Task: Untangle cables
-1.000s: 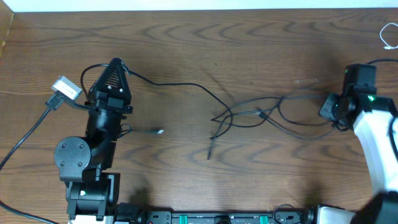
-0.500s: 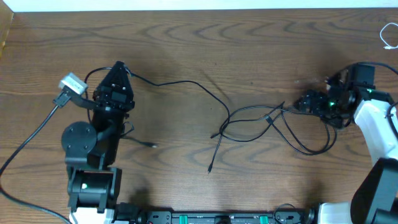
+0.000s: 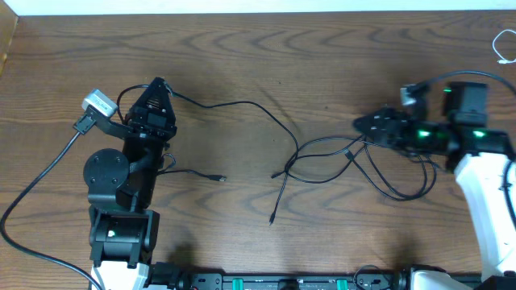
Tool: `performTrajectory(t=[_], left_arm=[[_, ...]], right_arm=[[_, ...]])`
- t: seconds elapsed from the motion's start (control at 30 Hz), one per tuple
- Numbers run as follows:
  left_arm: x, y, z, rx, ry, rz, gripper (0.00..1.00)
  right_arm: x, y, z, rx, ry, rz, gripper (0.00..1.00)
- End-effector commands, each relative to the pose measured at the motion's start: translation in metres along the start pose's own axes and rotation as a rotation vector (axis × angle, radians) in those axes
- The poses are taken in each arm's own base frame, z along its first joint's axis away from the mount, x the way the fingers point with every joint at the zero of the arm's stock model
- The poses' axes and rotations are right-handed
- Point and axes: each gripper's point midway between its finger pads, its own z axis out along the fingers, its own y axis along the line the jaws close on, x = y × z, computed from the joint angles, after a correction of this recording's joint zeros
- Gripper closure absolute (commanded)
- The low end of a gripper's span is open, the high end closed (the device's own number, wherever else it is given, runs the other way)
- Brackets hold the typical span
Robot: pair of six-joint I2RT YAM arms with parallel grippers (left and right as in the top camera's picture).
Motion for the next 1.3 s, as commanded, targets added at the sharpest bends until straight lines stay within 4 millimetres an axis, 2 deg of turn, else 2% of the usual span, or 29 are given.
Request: performTrajectory(t=[0.0,0.13,0.27,0.33,0.37,0.4,0.43,0.5,0.57,0.6,0.63,0.67,0.73,0.8,0.9,1.0,1.03,1.07,1.1,1.13,1.17,1.2,1.27], left_arm=[[-0.009,-0.016,-0.002,0.041,-0.015,0.002,0.92],[-0.008,-0.016,-0.002,0.042,-0.012,0.002,0.93],[-0.008,-0.016,-0.002,0.042,-0.012,0.002,0.93],[-0.009,-0.016,-0.002,0.043,-0.013,0.002,0.93],[-0.009,-0.016,-0.002,0.043,-0.013,0.002,0.92],[-0.009,-0.016,-0.002,0.042,-0.013,0.002,0.92],[-0.009,-0.016,-0.002,0.042,-0.013,0.002,0.92],[-0.009,-0.016,-0.002,0.042,-0.013,0.002,0.93],[-0.009,-0.016,-0.002,0.042,-0.013,0.002,0.93],[-0.009,-0.016,-0.002,0.042,-0.014,0.002,0.92],[-0.009,-0.016,-0.002,0.042,-0.014,0.002,0.93],[-0.009,-0.016,-0.002,0.042,-0.014,0.002,0.92],[-0.009,-0.016,-0.002,0.042,-0.014,0.001,0.92],[-0.009,-0.016,-0.002,0.043,-0.015,-0.026,0.92],[-0.02,-0.025,-0.003,0.076,-0.066,-0.09,0.93],[-0.039,-0.049,-0.008,0.178,-0.139,-0.142,0.93],[-0.044,-0.057,-0.01,0.214,-0.154,-0.165,0.93],[-0.05,-0.072,-0.015,0.285,-0.17,-0.198,0.92],[-0.052,-0.078,-0.017,0.313,-0.17,-0.2,0.92],[-0.053,-0.084,-0.019,0.341,-0.168,-0.197,0.93],[-0.052,-0.086,-0.02,0.351,-0.164,-0.194,0.93],[-0.052,-0.088,-0.021,0.357,-0.16,-0.193,0.93],[-0.052,-0.088,-0.022,0.355,-0.163,-0.181,0.93]], right_arm=[[0.018,0.001,0.033,0.131,0.046,0.165,0.29],[0.033,0.004,0.056,0.23,0.056,0.166,0.44],[0.042,0.006,0.068,0.269,0.066,0.186,0.6],[0.047,0.005,0.071,0.278,0.085,0.187,0.74],[0.049,0.001,0.073,0.296,0.093,0.19,0.9],[0.051,-0.001,0.073,0.303,0.102,0.189,0.99],[0.053,0.0,0.074,0.293,0.12,0.166,0.99],[0.066,0.051,0.077,-0.011,0.243,-0.131,0.99],[0.087,0.097,0.063,-0.328,0.327,-0.367,0.99],[0.098,0.115,0.051,-0.468,0.359,-0.446,0.99],[0.109,0.129,0.037,-0.604,0.385,-0.512,0.99],[0.115,0.134,0.031,-0.665,0.395,-0.542,0.99],[0.128,0.133,0.025,-0.706,0.418,-0.586,0.99],[0.145,0.123,0.027,-0.669,0.46,-0.638,0.99],[0.167,0.106,0.034,-0.565,0.538,-0.701,0.99],[0.166,0.083,0.046,-0.392,0.565,-0.701,0.99],[0.158,0.068,0.052,-0.274,0.557,-0.67,0.99],[0.124,0.016,0.063,0.126,0.47,-0.513,0.99],[0.102,-0.016,0.058,0.36,0.381,-0.401,0.99],[0.074,-0.053,0.041,0.622,0.243,-0.272,0.99],[0.056,-0.076,0.024,0.779,0.136,-0.19,0.99],[0.043,-0.09,0.01,0.867,0.06,-0.124,0.99],[0.02,-0.113,-0.013,0.93,-0.066,0.031,0.99]])
